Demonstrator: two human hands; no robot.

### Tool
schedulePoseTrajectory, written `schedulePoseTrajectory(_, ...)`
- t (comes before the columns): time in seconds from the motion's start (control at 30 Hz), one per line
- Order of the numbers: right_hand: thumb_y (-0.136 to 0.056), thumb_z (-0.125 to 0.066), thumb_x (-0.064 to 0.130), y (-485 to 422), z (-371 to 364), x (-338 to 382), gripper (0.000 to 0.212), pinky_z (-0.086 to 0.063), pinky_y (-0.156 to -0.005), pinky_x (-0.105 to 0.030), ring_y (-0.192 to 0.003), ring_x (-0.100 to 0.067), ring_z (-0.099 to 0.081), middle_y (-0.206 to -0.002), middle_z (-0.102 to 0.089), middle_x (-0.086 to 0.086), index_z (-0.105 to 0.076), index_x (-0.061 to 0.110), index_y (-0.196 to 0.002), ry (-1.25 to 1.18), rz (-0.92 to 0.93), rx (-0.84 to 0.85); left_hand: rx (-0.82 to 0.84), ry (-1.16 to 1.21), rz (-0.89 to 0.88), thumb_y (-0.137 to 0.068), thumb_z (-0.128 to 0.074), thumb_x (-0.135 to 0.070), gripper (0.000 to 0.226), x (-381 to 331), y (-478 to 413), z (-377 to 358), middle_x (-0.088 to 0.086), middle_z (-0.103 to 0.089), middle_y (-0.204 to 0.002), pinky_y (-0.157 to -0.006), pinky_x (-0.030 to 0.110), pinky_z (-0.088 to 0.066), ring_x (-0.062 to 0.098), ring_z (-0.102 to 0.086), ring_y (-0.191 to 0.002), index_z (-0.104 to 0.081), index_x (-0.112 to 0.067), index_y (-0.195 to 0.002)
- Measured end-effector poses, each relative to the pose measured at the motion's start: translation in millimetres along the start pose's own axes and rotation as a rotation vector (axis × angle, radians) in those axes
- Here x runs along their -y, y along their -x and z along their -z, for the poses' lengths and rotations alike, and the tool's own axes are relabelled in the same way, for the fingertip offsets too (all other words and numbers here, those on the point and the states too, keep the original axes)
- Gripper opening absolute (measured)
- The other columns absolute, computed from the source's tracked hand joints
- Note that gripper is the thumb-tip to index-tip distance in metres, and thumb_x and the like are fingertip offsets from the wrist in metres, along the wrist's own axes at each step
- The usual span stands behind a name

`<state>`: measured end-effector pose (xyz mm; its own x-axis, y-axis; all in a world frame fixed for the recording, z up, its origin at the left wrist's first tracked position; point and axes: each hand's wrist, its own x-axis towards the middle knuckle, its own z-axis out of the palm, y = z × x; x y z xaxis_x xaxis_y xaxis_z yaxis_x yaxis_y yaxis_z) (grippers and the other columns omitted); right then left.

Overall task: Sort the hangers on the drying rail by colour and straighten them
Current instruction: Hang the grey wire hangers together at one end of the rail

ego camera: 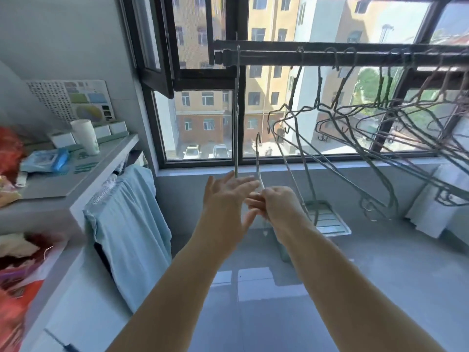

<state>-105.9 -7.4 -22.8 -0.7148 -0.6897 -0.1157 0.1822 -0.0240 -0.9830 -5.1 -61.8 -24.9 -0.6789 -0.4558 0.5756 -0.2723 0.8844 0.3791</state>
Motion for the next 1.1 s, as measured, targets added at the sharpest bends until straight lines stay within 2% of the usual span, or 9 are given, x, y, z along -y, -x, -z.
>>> schedulePoseTrajectory(0.13,-0.090,-0.033,-0.003,17,21,-24,0.031,-0.043,-0.042,-0.019,-0.037,-0.005,-0.046,-0.060,-0.054,-0.003,-0.054,0.008,-0.070,0.262,0.006,-0.014,-0.044,0.021,-0.040,-0.071,-0.075,-0.021,0.052,10,12,-7,-0.010,-0.054,-0.127,-0.112,0.040,-0.005,0.019,-0.032,-0.131,-0.056,-0.027,-0.120)
schedulePoseTrajectory(0.23,-0.089,-0.034,-0.001,31,37,-37,0.028,-0.029,-0.035,-0.016,-0.033,-0.002,-0.034,-0.054,-0.046,0.002,-0.060,0.008,-0.082,0.440,0.055,-0.056,-0.103,0.074,-0.074,-0.067,-0.078,-0.016,0.050,13,18,-13,-0.010,-0.059,-0.121,-0.108,0.045,-0.010,0.021,-0.038,-0.126,-0.060,-0.027,-0.113)
schedulePoseTrajectory(0.37,-0.091,-0.033,0.000,49,56,-49,0.033,-0.027,-0.041,-0.017,-0.043,-0.007,-0.035,-0.050,-0.043,0.006,-0.059,0.019,-0.084,0.469,0.057,-0.059,-0.134,0.081,-0.044,-0.065,-0.078,-0.007,0.047,10,25,-18,-0.006,-0.062,-0.117,-0.109,0.052,-0.014,0.024,-0.043,-0.121,-0.064,-0.026,-0.107)
schedulePoseTrajectory(0.53,-0.090,-0.042,0.004,64,87,-51,0.028,-0.022,-0.035,-0.013,-0.030,-0.004,-0.027,-0.034,-0.033,0.012,-0.069,0.011,-0.089,0.556,0.101,-0.043,-0.207,0.069,-0.005,-0.064,-0.075,0.004,0.047,15,30,-17,-0.009,-0.063,-0.112,-0.109,0.043,-0.008,0.026,-0.049,-0.115,-0.066,-0.024,-0.101)
schedulePoseTrajectory(0.73,-0.086,-0.059,0.008,71,131,-42,0.015,-0.021,-0.035,-0.009,-0.028,-0.004,-0.027,-0.034,-0.033,0.013,-0.071,0.000,-0.086,0.526,0.068,-0.018,-0.297,0.005,0.101,-0.064,-0.074,0.007,0.043,18,37,-24,-0.001,-0.068,-0.106,-0.103,0.062,-0.021,0.036,-0.054,-0.109,-0.068,-0.021,-0.095)
schedulePoseTrajectory(0.8,-0.084,-0.063,0.011,71,145,-41,0.013,-0.021,-0.036,-0.009,-0.030,-0.003,-0.026,-0.034,-0.033,0.013,-0.073,0.003,-0.085,0.536,0.047,0.010,-0.332,-0.009,0.069,-0.069,-0.069,-0.007,0.037,22,39,-32,-0.015,-0.063,-0.112,-0.098,0.067,-0.026,0.036,-0.052,-0.109,-0.062,-0.029,-0.097)
schedulePoseTrajectory(0.9,-0.081,-0.066,0.012,72,163,-38,0.010,-0.023,-0.036,-0.011,-0.032,-0.001,-0.027,-0.033,-0.036,0.014,-0.075,0.008,-0.080,0.550,0.017,0.045,-0.386,-0.021,-0.032,-0.075,-0.057,-0.033,0.027,28,42,-47,-0.049,-0.038,-0.119,-0.087,0.065,-0.033,0.038,-0.052,-0.107,-0.057,-0.030,-0.102)
schedulePoseTrajectory(1.03,-0.079,-0.070,0.020,71,180,-31,0.010,-0.021,-0.037,-0.016,-0.036,-0.005,-0.024,-0.038,-0.034,0.014,-0.075,0.018,-0.071,0.594,0.026,0.118,-0.339,-0.092,-0.035,-0.085,-0.031,-0.063,0.053,38,46,-64,0.003,-0.066,-0.108,-0.070,0.058,-0.042,0.048,-0.059,-0.097,-0.059,-0.022,-0.102)
schedulePoseTrajectory(1.1,-0.079,-0.070,0.021,69,185,-27,0.009,-0.021,-0.036,-0.016,-0.036,-0.005,-0.024,-0.038,-0.035,0.013,-0.076,0.015,-0.077,0.628,0.026,0.141,-0.285,-0.103,-0.015,-0.084,-0.029,-0.066,0.058,40,47,-68,0.008,-0.067,-0.109,-0.068,0.057,-0.042,0.048,-0.059,-0.096,-0.059,-0.021,-0.105)
